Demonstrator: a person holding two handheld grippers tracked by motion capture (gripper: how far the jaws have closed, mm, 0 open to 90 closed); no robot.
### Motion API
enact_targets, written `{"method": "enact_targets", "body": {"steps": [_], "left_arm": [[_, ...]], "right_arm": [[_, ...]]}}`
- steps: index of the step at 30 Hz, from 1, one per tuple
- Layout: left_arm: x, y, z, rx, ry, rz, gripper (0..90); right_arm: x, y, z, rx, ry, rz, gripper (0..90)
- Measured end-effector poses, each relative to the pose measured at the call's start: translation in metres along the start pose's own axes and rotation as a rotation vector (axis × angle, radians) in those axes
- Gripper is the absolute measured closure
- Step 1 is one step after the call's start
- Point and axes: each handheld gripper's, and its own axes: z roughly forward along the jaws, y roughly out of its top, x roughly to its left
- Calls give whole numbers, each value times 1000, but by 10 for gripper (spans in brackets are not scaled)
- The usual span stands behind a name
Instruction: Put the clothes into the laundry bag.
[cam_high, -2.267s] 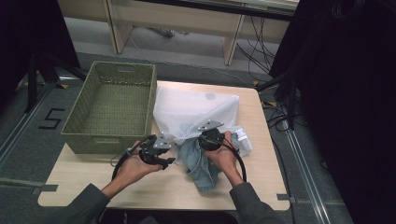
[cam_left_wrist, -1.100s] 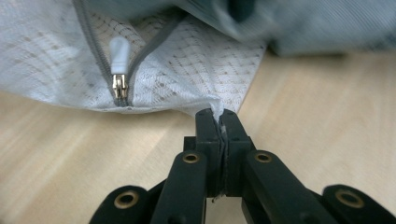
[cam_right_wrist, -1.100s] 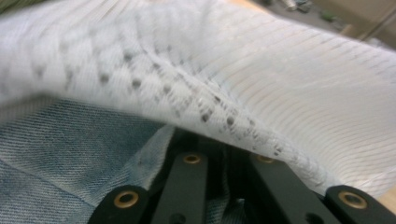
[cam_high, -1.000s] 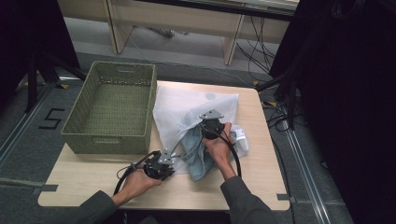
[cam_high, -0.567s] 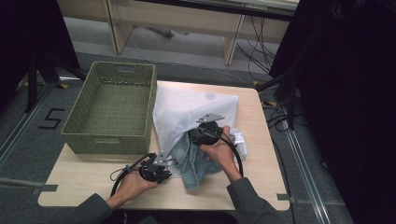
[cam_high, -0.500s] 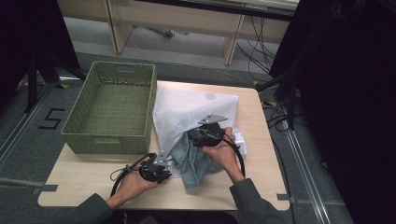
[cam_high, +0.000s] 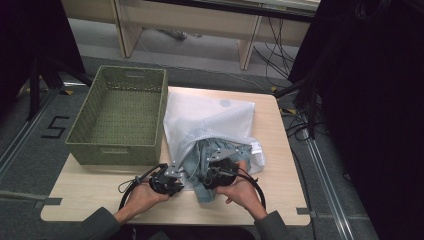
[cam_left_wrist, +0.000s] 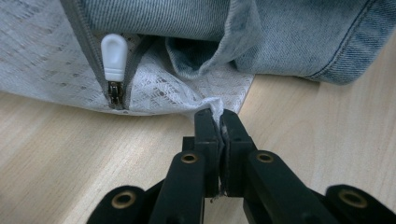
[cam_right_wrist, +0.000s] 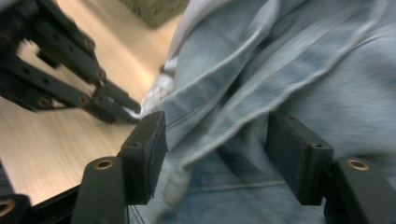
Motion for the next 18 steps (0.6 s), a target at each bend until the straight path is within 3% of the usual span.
{"method": "enact_targets", "body": {"steps": [5,6,7,8,9,11,14,16,17,18], "left_arm": [[0,0,0,-3,-3,0,869],[0,0,0,-4,0,9,871],[-2,0,2,-18,1,-8,872],[-1,1,0,5,1,18,873],[-2,1,0,4,-3,-1,875],[-3,1,0,3,-3,20,877],[-2,1,0,4,-5,22,878],[-3,1,0,8,-5,16,878],[-4,1,0,9,-5,17,877],[-3,1,-1,10,-5,33,878]], "right_arm": [[5,-4,29,73,-23,-2,399],[4,-5,37,91,-63,-52,488],[4,-6,41,94,-96,-83,567],[2,-4,44,107,-118,-106,685],[0,-3,46,110,-133,-119,751],[-6,1,49,96,-152,-140,841],[-20,10,56,61,-222,-171,867],[-25,17,59,53,-256,-134,875],[-32,22,62,40,-280,-139,877],[-36,25,64,25,-302,-118,877]]}}
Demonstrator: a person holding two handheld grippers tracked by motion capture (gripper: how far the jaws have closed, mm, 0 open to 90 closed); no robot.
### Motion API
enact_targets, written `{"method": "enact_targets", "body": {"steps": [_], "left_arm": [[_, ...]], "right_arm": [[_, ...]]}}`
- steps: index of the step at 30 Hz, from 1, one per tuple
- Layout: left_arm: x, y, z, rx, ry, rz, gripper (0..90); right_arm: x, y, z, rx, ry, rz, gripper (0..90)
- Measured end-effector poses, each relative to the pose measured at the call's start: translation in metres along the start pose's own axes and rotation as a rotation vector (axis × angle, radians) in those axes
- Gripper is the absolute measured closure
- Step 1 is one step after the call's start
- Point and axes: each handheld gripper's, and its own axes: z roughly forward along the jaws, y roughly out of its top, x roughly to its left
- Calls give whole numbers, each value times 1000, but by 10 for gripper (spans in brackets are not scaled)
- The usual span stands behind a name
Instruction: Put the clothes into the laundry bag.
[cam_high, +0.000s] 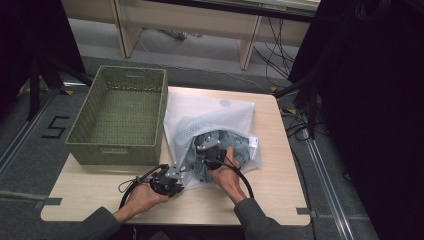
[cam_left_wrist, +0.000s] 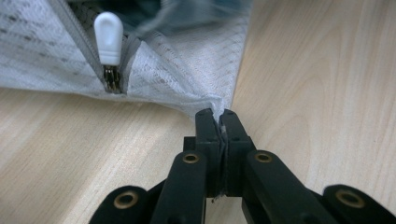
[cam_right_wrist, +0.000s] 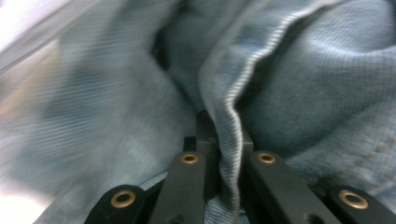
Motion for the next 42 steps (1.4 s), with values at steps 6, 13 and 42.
{"method": "enact_targets", "body": {"steps": [6,13,42], "left_arm": [[0,0,-1,5,-6,9,877],[4,-4,-4,14,-10,-23,873],[-23,10,-16,-73,101,-2,514]], "right_arm": [[-20,8,11,-39,-17,85,866],[-20,8,0,-52,132,167,619],[-28,-24,-55,-44,250,194,440]]}}
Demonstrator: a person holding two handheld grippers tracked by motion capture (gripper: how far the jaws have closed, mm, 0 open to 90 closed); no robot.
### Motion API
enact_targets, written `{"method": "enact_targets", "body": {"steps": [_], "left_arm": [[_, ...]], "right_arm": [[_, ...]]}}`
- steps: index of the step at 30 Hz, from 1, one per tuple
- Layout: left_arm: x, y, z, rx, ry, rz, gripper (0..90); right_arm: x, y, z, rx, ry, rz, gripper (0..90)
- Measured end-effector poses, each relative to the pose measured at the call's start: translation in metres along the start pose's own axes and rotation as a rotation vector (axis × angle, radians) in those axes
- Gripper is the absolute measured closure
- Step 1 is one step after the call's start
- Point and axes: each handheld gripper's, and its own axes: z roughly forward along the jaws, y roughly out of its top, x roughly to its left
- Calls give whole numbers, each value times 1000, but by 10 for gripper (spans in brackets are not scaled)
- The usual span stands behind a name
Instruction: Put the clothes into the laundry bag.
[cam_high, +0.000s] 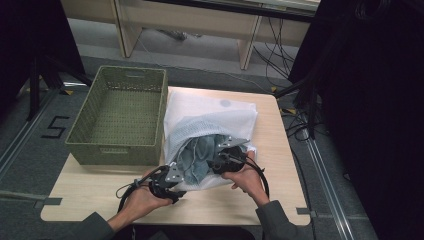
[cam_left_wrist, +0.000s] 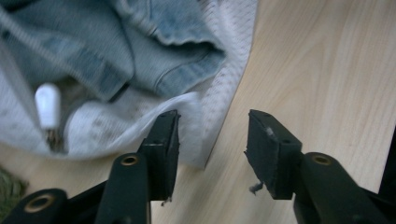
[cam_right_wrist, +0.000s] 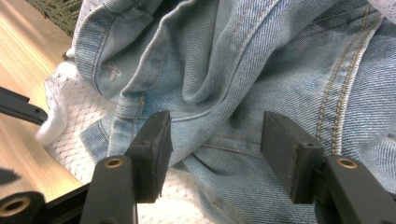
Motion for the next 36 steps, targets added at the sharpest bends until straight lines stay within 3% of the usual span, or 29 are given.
{"method": "enact_targets", "body": {"steps": [2,4,6,8,9,10,11,12,14,16,17,18,20,21,22,23,27,29,31,32,33,36], "left_arm": [[-3,4,-5,-31,23,9,504],[-7,8,-13,-84,5,-12,510],[-10,12,-14,-99,-30,-11,517],[-13,13,-9,-73,-48,-8,517],[-13,13,-5,-57,-47,-10,515],[-11,13,-2,-45,-49,-1,512],[-8,12,1,-20,-44,2,509],[-8,11,4,-21,-38,-14,507],[-1,10,10,1,-29,0,510],[3,8,15,8,-41,-25,514],[5,6,18,35,-40,-12,516],[5,5,22,48,-45,-18,516],[6,3,29,63,-57,-13,517],[6,2,30,50,-68,-47,516],[7,2,31,34,-65,-52,516],[7,2,32,31,-68,-42,537],[10,0,31,19,-60,-73,707],[13,-1,31,14,-60,-81,792],[14,-1,31,15,-64,-83,845],[13,-1,30,17,-62,-77,864],[13,-1,30,19,-57,-77,875],[12,-2,30,7,-65,-88,886]], "right_arm": [[0,0,0,2,-3,8,439],[0,-1,0,-1,-5,12,439],[0,0,-1,0,-1,22,438],[-1,-1,0,-3,-3,7,437],[1,-2,3,-18,-1,26,437],[0,-2,4,-23,-3,4,436],[0,-1,3,-5,12,1,436],[2,-1,2,10,2,12,436],[5,-1,4,-8,15,41,436],[4,-2,4,-3,6,9,436],[4,-2,5,-10,5,12,436],[4,-1,3,18,18,11,435],[5,-2,4,16,28,23,433],[5,-2,4,19,29,22,431],[6,-3,7,-15,27,31,429],[8,-2,5,33,49,33,426],[14,-8,19,65,42,20,403],[15,-11,27,116,34,-4,387],[18,-12,36,155,20,26,392],[19,-13,43,115,-8,10,441],[19,-11,43,134,-32,-6,507],[20,-6,47,124,-97,-63,721]]}}
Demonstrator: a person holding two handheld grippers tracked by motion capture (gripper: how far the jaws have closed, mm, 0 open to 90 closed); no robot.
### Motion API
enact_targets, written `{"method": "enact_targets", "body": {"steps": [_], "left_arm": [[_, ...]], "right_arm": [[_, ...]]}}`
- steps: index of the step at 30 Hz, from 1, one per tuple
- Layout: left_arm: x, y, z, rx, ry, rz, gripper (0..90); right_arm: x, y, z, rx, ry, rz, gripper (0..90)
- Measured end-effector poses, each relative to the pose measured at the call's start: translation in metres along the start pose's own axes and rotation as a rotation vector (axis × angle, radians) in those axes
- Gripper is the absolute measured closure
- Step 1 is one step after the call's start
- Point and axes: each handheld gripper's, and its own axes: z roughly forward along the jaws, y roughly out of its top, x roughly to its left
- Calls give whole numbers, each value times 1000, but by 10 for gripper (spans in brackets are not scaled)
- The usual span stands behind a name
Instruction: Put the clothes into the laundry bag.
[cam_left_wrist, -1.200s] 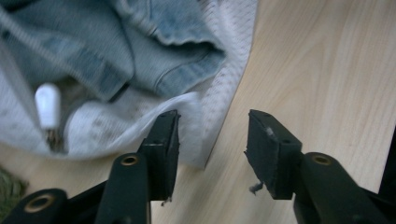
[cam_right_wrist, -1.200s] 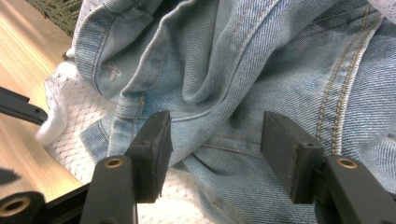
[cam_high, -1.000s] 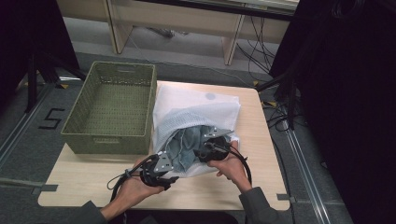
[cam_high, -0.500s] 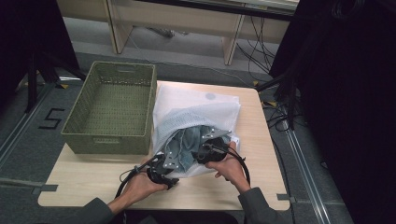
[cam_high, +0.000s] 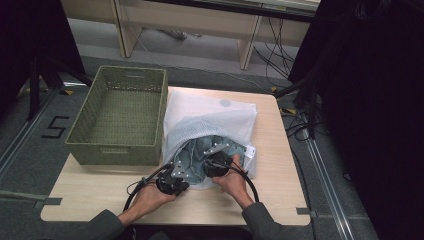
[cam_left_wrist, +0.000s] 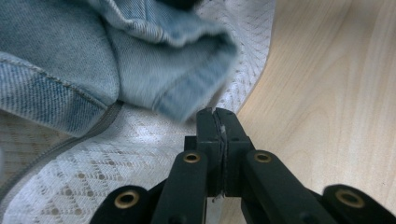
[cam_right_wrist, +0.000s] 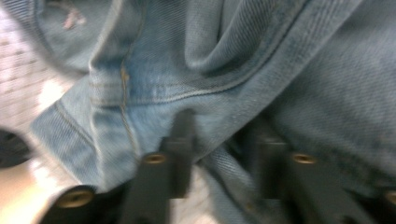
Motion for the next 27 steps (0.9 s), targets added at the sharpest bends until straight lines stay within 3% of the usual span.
{"method": "enact_targets", "body": {"steps": [2,3,6,7,8,9,10,13,14,15,16,18,19,20,21,22,24,25,27], "left_arm": [[1,0,-1,13,-3,19,889],[-1,0,-1,13,-9,-2,889],[-2,0,-2,31,-10,24,891],[-2,0,-2,25,-6,29,890],[0,0,-5,59,-17,49,890],[-2,-1,-3,30,-13,19,891],[-1,-1,-3,29,-11,42,891],[-1,-1,-5,42,-19,48,890],[0,-1,-6,63,-24,56,890],[-2,-1,-5,41,-25,25,890],[0,-1,-6,54,-26,43,890],[2,-1,-8,71,-35,60,889],[2,-2,-7,63,-38,55,888],[0,-3,-7,54,-41,8,887],[2,-2,-8,63,-39,44,886],[3,-2,-10,85,-48,59,884],[5,-2,-12,105,-55,59,878],[5,-2,-11,100,-54,48,876],[4,-1,-13,112,-40,77,856]], "right_arm": [[-1,6,3,-17,-39,-32,808],[-1,8,5,-26,-63,-32,835],[-9,17,13,-42,-108,-27,856],[-12,21,17,-45,-122,-21,859],[-16,24,20,-51,-132,-7,862],[-20,26,23,-61,-143,10,862],[-24,29,26,-73,-151,25,864],[-40,31,28,-95,-175,60,854],[-44,30,29,-97,-165,78,849],[-46,28,29,-90,-131,96,833],[-46,28,27,-88,-88,125,807],[-46,27,17,-87,-47,129,741],[-48,26,14,-96,-31,105,719],[-48,25,7,-107,-7,109,702],[-50,25,0,-151,1,124,683],[-52,26,-12,-130,40,147,664],[-56,25,-28,-199,57,147,639],[-59,24,-36,-185,62,143,627],[-65,19,-50,-199,62,146,601]]}}
